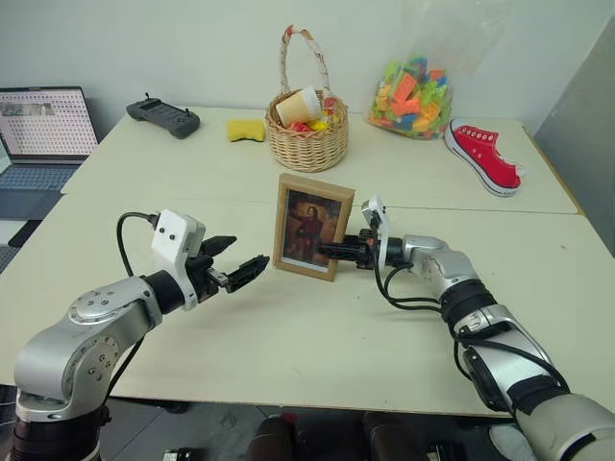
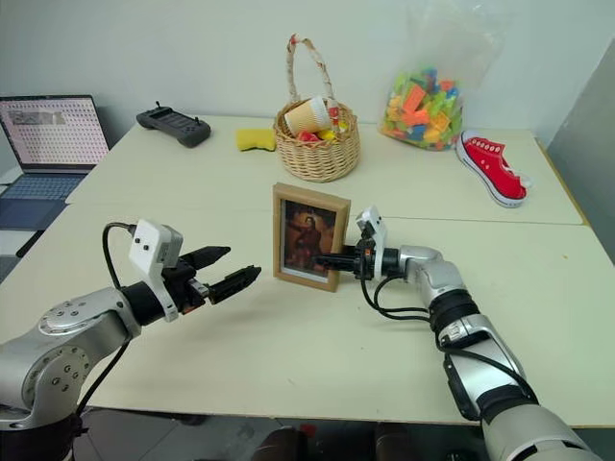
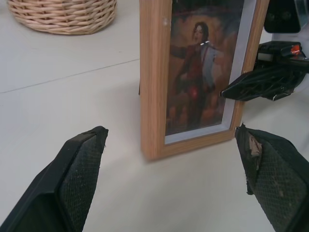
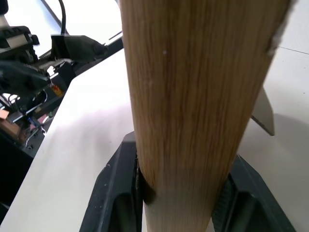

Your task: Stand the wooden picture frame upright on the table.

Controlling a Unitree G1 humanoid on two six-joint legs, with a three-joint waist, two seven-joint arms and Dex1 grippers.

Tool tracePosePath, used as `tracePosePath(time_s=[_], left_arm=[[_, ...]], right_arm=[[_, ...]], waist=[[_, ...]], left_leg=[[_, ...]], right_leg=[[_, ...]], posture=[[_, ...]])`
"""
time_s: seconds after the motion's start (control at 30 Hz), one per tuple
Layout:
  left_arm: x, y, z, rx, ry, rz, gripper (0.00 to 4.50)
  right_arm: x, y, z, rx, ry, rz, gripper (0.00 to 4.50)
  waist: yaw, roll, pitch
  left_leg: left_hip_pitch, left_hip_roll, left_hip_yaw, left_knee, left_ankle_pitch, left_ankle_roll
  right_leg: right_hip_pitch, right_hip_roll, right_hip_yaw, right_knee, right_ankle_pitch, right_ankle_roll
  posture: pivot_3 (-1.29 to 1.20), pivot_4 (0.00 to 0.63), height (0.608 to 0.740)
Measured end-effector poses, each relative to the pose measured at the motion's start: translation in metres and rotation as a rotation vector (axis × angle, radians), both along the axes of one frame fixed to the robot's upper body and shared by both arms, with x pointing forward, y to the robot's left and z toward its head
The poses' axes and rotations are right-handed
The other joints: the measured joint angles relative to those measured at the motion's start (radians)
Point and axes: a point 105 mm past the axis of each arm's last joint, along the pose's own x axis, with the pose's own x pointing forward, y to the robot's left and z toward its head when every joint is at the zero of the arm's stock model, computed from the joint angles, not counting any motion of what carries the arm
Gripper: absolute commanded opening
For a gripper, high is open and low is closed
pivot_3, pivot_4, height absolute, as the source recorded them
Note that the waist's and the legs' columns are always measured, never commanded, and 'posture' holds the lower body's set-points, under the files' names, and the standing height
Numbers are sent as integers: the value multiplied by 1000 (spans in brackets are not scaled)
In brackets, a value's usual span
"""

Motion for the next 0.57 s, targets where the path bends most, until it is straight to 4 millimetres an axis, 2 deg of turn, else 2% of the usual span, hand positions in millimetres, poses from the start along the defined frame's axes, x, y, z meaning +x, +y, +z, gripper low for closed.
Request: tracePosePath(time_s=[0.07, 0.17, 0.27, 0.37, 0.43, 0.5, 0.57], left_arm=[[2, -1, -3, -8, 8, -4, 4500], [5, -2, -4, -12, 9, -7, 4500], [10, -1, -3, -12, 4, -18, 4500], [17, 11, -5, 19, 18, 0, 4500], [23, 20, -1, 39, 8, 9, 4500], [28, 27, 5, 56, -4, 13, 4500], [34, 38, 15, 90, -21, 10, 4500]], right_arm=[[0, -1, -5, -17, 11, -9, 2864], [0, -7, -6, -23, 1, -26, 3645], [-4, -28, -14, -104, -71, -51, 4383], [-12, -69, -23, -227, -128, -92, 4457], [-21, -94, -19, -293, -170, -112, 4457], [-28, -108, -6, -326, -202, -119, 4457], [-42, -120, 18, -332, -219, -118, 4457]], waist=[[-2, 0, 0], [-2, 0, 0], [7, 0, 0], [13, 0, 0], [12, 0, 0], [9, 0, 0], [3, 1, 1]], left_leg=[[0, 0, 0, 0, 0, 0], [0, 0, 0, 0, 0, 0], [-1, 0, 0, 0, 0, 0], [-1, 0, 0, 0, 0, 0], [-1, 0, 0, 0, 0, 0], [-1, -1, 1, 0, 0, 0], [-1, -1, 1, -1, 0, 0]], right_leg=[[0, 0, 0, 0, 0, 0], [0, 0, 0, 0, 0, 0], [0, 0, 0, 0, 0, 0], [0, 0, 0, -1, 0, 0], [-1, 0, 0, -1, 0, 0], [-1, 0, 0, 0, 0, 0], [-2, 2, 0, 0, 0, 0]], posture=[[0, 150, 740], [0, 150, 740], [0, 150, 740], [0, 150, 740], [0, 150, 740], [0, 150, 740], [0, 150, 740]])
